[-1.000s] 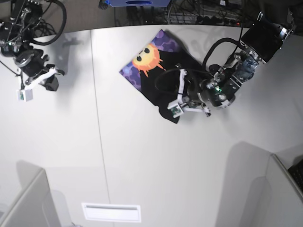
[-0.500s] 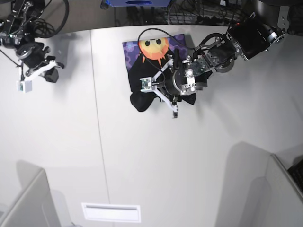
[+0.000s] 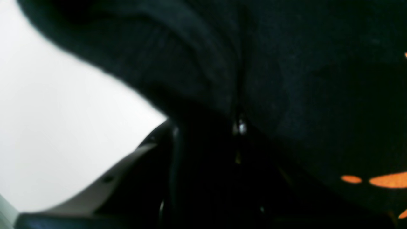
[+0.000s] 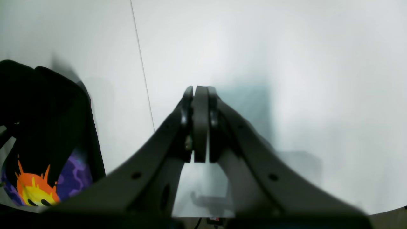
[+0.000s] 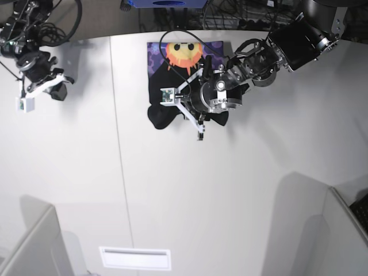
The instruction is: Fold the T-shirt properly
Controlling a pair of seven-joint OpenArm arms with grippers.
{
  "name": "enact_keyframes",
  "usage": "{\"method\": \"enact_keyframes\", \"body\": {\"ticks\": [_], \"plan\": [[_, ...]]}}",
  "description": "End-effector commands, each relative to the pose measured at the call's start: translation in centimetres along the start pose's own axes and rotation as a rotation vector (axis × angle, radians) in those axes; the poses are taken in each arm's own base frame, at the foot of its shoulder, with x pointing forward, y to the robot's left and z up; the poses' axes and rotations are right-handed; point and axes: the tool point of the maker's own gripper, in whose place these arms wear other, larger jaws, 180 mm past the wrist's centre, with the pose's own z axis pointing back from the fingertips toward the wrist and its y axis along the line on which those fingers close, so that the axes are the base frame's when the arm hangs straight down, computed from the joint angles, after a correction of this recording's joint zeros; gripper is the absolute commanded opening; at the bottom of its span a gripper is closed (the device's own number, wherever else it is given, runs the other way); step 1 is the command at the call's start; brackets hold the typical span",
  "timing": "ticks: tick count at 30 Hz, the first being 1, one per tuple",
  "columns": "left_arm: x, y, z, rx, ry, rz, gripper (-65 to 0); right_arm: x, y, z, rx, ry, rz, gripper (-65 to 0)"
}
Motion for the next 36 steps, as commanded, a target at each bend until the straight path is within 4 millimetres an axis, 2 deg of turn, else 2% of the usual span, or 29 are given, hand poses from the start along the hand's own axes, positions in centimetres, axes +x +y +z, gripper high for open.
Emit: {"method": "enact_keyframes", "body": {"ticks": [1, 12, 13, 17, 21, 23, 26, 29, 34, 36], "plan": [[0.0, 0.1, 0.2, -0.004, -0.001, -0.011, -65.0, 1.3, 0.2, 0.3, 0.009, -0.043, 0.018, -65.0], [-0.2, 0.5, 0.3, 0.004, 0.006, -0.013, -65.0, 1.3, 0.3, 0.2, 0.013, -0.042, 0.020, -65.0], [-0.2, 0.6, 0.3, 0.005, 0.006, -0.013, -62.7, 1.3, 0.3, 0.2, 0.013, -0.042, 0.020, -65.0], [-0.2, 1.0, 0.3, 0.014, 0.006, -0.015, -44.4, 1.3, 0.4, 0.2, 0.014, -0.041, 0.020, -65.0], [-0.3, 2.4, 0.7, 0.046, 0.004, 0.005, -30.4, 1.3, 0.4, 0.2, 0.014, -0.041, 0.020, -65.0], [-0.5, 3.3, 0.9, 0.066, 0.004, 0.024, -25.7, 1.2, 0.4, 0.2, 0.014, -0.040, 0.020, -65.0], [-0.6, 4.7, 1.4, 0.099, -0.001, 0.048, -22.1, 1.3, 0.4, 0.2, 0.016, -0.040, 0.021, -65.0], [-0.5, 6.0, 1.9, 0.126, -0.008, 0.051, -21.6, 1.3, 0.5, 0.2, 0.017, -0.042, 0.020, -65.0], [0.3, 7.4, 2.9, 0.164, -0.035, 0.042, -21.6, 1.3, 0.5, 0.2, 0.017, -0.042, 0.020, -65.0], [0.6, 7.4, 2.9, 0.163, -0.038, 0.036, -21.4, 1.4, 0.5, 0.2, 0.017, -0.043, 0.020, -65.0]]}}
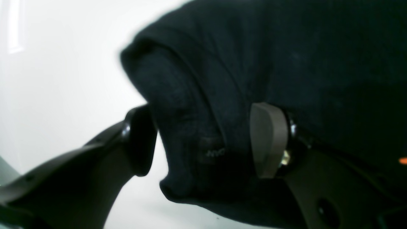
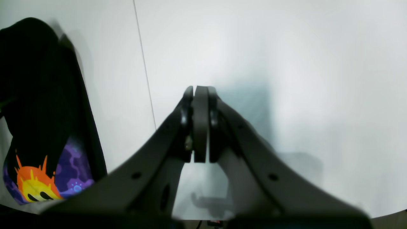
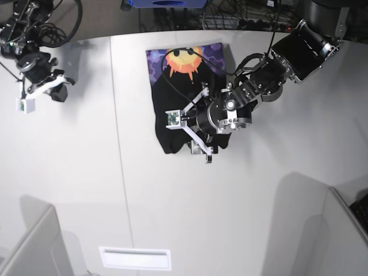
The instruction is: Fold the T-shirt properly
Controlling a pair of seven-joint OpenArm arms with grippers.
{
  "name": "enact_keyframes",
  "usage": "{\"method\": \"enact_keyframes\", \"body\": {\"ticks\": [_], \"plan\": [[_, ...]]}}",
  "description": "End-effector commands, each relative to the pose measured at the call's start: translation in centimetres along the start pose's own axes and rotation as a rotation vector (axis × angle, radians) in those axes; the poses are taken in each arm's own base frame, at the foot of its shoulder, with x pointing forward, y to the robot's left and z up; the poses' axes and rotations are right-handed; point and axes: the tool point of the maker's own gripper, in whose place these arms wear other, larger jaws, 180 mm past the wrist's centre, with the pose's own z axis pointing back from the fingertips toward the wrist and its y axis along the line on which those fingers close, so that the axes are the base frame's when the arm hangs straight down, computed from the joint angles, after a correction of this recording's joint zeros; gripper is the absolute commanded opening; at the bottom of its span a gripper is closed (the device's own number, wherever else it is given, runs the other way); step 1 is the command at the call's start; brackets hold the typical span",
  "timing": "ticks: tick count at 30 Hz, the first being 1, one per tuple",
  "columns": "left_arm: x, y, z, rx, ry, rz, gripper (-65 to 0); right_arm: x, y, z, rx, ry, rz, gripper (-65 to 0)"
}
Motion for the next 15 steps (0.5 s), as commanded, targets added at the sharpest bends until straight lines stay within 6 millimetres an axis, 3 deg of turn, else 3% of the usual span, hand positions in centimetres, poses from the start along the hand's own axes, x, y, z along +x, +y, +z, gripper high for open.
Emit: {"method": "enact_keyframes", "body": {"ticks": [1, 7, 15], "plan": [[1.1, 1.2, 0.4, 0.030, -0.032, -0.008, -21.4, 1.1, 0.3, 0.3, 0.012, -0.037, 0.020, -65.0], [2.1, 1.6, -0.1, 0.036, -0.047, 0.012, -21.4, 1.5, 0.4, 0.2, 0.016, -0.044, 0.022, -65.0], [1.7, 6.5, 1.4, 0.155, -0.072, 0.131, -21.4, 1.5, 0.5, 0.2, 0.017, -0.043, 0.022, -65.0]]}}
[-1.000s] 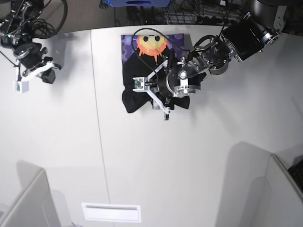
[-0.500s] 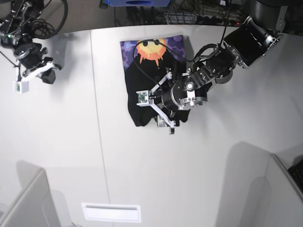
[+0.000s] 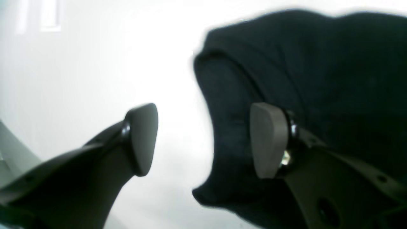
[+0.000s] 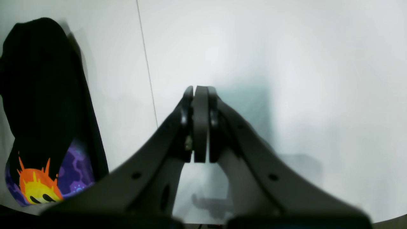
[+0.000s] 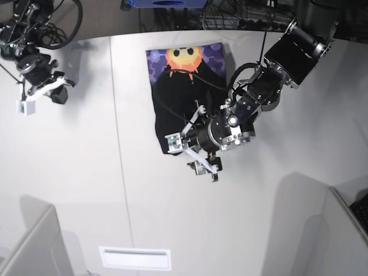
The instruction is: Fold the T-shirt properly
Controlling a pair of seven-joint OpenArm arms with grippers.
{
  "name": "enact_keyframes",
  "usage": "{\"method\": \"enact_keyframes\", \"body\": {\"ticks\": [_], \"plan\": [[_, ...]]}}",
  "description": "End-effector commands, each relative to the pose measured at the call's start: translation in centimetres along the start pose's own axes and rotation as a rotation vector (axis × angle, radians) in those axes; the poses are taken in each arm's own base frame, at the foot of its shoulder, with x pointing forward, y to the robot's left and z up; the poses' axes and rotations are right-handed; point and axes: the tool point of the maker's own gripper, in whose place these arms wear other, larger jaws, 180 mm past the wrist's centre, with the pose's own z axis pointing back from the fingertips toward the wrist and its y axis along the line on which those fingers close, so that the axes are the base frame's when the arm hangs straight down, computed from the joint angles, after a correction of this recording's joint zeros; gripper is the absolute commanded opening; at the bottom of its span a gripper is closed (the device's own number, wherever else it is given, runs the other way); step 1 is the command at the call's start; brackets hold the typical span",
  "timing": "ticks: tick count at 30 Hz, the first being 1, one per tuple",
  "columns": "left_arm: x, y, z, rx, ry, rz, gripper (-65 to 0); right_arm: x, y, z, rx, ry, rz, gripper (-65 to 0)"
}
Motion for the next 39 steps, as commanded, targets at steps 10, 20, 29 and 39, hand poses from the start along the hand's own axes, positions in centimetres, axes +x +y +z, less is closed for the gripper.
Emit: {"method": "enact_keyframes", "body": {"ticks": [10, 20, 29, 39], "plan": [[1.9, 5.6, 7.3, 0.205, -0.233, 0.277, -31.4, 0.8, -0.3, 0.7, -0.006, -0.031, 0.021, -65.0], [-11.9, -2.4, 10.6, 0.158, -0.052, 0.623, -65.0, -0.7, -3.0, 3.6, -0.090, 0.034, 0.102, -65.0], [-15.0, -16.8, 19.1, 0.064, -0.178, 0.871, -65.0, -7.6, -8.9, 12.1, -0.207, 0.346, 0.336, -65.0], [-20.7, -35.2, 21.3, -0.076, 0.196, 1.112, -65.0, -23.8, -7.5, 15.0, -0.047, 0.918, 0.573, -65.0]]}}
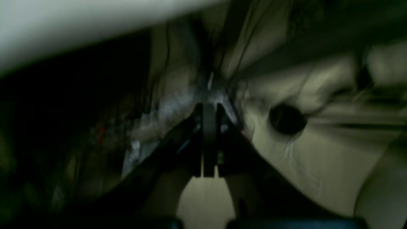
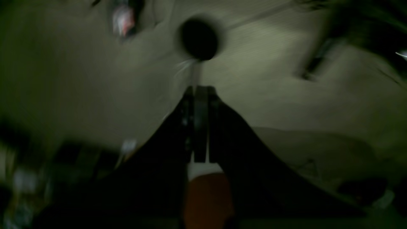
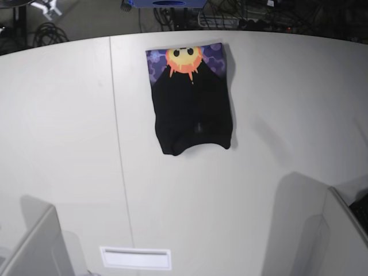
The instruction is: Fold the T-shirt properly
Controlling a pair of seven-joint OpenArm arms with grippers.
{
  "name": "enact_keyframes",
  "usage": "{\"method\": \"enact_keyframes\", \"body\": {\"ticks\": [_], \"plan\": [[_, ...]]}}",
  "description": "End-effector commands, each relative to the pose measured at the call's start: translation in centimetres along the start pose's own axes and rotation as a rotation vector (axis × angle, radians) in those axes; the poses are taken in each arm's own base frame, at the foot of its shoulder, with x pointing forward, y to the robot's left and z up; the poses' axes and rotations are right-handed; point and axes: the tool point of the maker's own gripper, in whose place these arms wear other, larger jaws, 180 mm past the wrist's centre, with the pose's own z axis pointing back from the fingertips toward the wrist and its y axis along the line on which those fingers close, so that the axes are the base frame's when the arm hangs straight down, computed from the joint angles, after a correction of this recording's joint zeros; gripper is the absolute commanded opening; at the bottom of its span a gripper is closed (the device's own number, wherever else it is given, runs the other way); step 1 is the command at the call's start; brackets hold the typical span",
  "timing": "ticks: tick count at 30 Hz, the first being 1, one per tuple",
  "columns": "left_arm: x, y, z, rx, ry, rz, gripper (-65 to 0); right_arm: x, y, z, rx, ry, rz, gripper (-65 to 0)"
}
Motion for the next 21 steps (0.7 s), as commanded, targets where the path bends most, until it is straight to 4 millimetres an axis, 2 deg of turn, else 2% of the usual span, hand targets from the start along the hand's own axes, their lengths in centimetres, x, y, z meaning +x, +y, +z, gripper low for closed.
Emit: {"method": "enact_keyframes", "body": {"ticks": [1, 4, 6, 9, 11, 13, 16, 19, 21], "plan": [[-1.3, -1.1, -0.3, -0.009, -0.011, 0.045, -65.0, -0.7, 0.3, -1.1, 0.019, 0.041, 0.038, -65.0], [-5.8, -2.6, -2.7, -0.016, 0.026, 0.144, -65.0, -1.6, 3.5, -5.8, 0.149, 0.092, 0.071, -65.0], [-8.3, -2.9, -3.9, -0.018, 0.053, 0.212, -65.0, -3.0, 4.7, -8.6, 0.176, 0.148, 0.067, -65.0], [-10.9, -3.0, -6.0, -0.011, 0.083, 0.322, -65.0, -4.2, 6.5, -13.0, 0.175, 0.175, 0.007, -65.0], [-11.9, -3.1, -7.9, -0.010, 0.113, 0.392, -65.0, -4.8, 7.4, -15.9, 0.164, 0.162, -0.028, -65.0], [-12.6, -2.2, -9.4, -0.003, 0.151, 0.443, -65.0, -5.4, 8.9, -18.3, 0.173, 0.160, -0.050, -65.0], [-12.2, -2.5, -11.4, -0.035, 0.194, 0.479, -65.0, -6.5, 11.3, -20.9, 0.201, 0.165, -0.108, -65.0], [-12.0, -3.3, -12.4, -0.100, 0.247, 0.363, -65.0, -6.5, 13.1, -22.5, 0.209, 0.098, -0.173, -65.0], [-12.9, -2.9, -12.5, -0.087, 0.305, 0.215, -65.0, -5.1, 14.1, -22.9, 0.211, 0.028, -0.212, -65.0]]}}
